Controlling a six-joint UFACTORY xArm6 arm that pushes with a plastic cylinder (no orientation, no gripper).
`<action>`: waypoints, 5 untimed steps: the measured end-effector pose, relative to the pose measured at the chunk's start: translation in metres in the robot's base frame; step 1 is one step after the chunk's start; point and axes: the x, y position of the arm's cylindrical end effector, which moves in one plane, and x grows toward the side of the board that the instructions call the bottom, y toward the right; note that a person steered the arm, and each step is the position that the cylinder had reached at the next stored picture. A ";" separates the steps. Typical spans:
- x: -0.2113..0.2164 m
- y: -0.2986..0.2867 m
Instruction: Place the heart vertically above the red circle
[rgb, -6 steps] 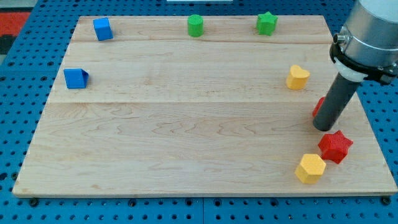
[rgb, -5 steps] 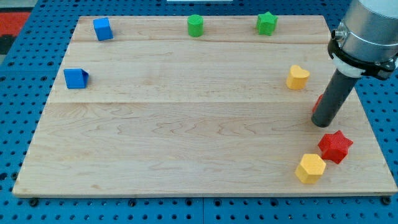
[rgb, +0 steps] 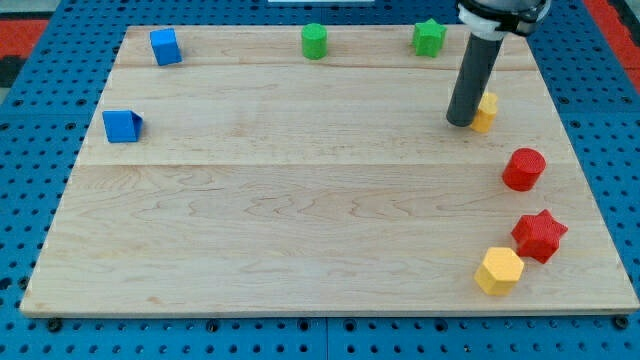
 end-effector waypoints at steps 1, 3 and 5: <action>-0.017 0.001; -0.019 0.009; -0.019 0.011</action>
